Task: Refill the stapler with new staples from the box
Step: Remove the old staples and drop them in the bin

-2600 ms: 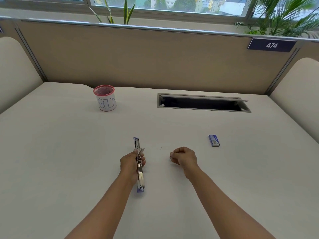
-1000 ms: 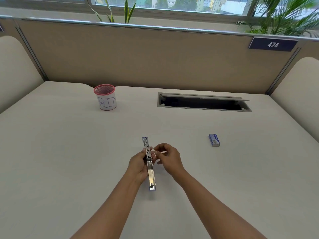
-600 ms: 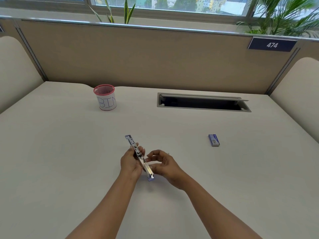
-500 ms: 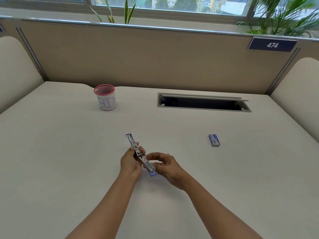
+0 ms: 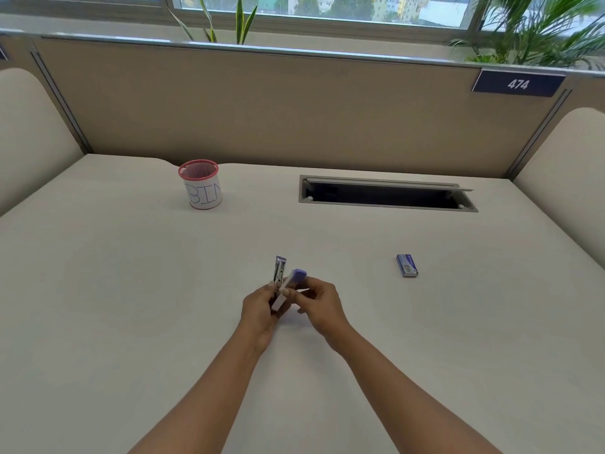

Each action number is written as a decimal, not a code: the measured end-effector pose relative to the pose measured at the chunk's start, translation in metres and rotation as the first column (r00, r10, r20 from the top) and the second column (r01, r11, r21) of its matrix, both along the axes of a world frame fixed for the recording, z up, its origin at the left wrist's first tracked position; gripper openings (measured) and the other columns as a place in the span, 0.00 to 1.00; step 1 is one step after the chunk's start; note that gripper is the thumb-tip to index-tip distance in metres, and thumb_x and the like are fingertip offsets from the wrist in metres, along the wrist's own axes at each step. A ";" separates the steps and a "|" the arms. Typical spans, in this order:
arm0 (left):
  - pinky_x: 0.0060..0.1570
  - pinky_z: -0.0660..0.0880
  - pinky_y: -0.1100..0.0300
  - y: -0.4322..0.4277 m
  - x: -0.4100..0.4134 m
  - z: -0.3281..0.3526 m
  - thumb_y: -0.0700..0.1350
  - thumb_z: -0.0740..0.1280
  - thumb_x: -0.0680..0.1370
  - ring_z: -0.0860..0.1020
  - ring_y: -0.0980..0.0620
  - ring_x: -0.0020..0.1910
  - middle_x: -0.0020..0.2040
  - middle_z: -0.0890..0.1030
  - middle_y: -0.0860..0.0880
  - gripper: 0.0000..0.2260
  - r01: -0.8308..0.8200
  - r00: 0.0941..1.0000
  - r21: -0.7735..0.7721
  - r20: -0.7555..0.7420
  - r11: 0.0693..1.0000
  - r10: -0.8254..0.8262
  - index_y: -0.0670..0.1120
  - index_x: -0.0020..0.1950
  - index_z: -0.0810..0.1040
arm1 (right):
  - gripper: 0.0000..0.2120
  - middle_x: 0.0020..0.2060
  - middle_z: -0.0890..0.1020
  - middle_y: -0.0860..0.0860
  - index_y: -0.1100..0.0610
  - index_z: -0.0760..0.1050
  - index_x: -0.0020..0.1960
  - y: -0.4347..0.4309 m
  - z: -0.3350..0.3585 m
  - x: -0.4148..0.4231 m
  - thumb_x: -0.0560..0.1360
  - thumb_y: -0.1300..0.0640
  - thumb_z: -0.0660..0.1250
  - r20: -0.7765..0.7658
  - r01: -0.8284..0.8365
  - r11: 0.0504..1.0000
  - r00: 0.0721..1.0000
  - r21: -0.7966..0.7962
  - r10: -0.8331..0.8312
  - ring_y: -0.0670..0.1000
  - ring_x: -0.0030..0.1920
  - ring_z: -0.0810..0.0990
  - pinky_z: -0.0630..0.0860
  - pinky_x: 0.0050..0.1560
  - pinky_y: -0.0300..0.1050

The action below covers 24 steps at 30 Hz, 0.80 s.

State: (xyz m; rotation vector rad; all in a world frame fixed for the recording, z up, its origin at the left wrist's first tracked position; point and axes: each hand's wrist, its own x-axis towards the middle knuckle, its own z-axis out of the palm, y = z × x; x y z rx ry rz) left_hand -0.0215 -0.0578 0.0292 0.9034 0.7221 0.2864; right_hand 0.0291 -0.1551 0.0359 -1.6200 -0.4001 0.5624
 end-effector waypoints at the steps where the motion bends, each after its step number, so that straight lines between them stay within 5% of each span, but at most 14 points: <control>1: 0.42 0.76 0.60 -0.002 0.000 0.000 0.39 0.54 0.81 0.78 0.52 0.42 0.44 0.81 0.45 0.13 0.026 1.000 0.021 -0.007 0.999 -0.025 0.39 0.54 0.77 | 0.09 0.41 0.82 0.49 0.56 0.80 0.52 0.000 -0.001 0.001 0.72 0.59 0.70 0.016 0.019 1.000 1.000 -0.010 -0.018 0.44 0.37 0.77 0.74 0.34 0.31; 9: 0.43 0.74 0.60 -0.008 -0.003 0.001 0.44 0.54 0.81 0.79 0.50 0.45 0.44 0.81 0.45 0.14 0.102 0.991 0.037 -0.093 0.994 -0.098 0.41 0.55 0.78 | 0.16 0.41 0.78 0.46 0.55 0.71 0.54 0.000 -0.003 0.000 0.71 0.53 0.71 -0.047 0.105 0.991 0.993 -0.081 -0.109 0.45 0.38 0.78 0.75 0.39 0.40; 14: 0.38 0.74 0.61 -0.009 -0.006 0.002 0.53 0.59 0.79 0.78 0.51 0.38 0.39 0.80 0.46 0.16 0.155 0.979 0.082 -0.148 0.984 -0.142 0.43 0.48 0.81 | 0.13 0.47 0.81 0.50 0.56 0.75 0.52 0.001 -0.010 -0.003 0.76 0.47 0.63 -0.068 0.069 0.990 0.995 -0.127 -0.078 0.48 0.41 0.81 0.77 0.35 0.37; 17: 0.32 0.76 0.63 -0.009 -0.007 -0.001 0.47 0.63 0.78 0.81 0.52 0.34 0.36 0.82 0.47 0.12 0.136 0.986 0.107 -0.108 0.985 -0.124 0.40 0.50 0.81 | 0.15 0.41 0.82 0.53 0.59 0.79 0.49 0.002 -0.014 -0.003 0.78 0.49 0.61 -0.042 0.098 0.986 0.994 -0.134 -0.105 0.51 0.40 0.82 0.77 0.35 0.32; 24: 0.42 0.78 0.59 -0.006 -0.013 -0.013 0.40 0.70 0.73 0.82 0.48 0.37 0.37 0.84 0.45 0.07 0.124 0.959 0.371 -0.284 0.920 -0.015 0.40 0.49 0.83 | 0.11 0.42 0.84 0.60 0.59 0.80 0.43 0.006 -0.023 -0.002 0.77 0.57 0.61 0.014 0.109 0.963 0.994 -0.245 -0.109 0.53 0.38 0.82 0.73 0.34 0.27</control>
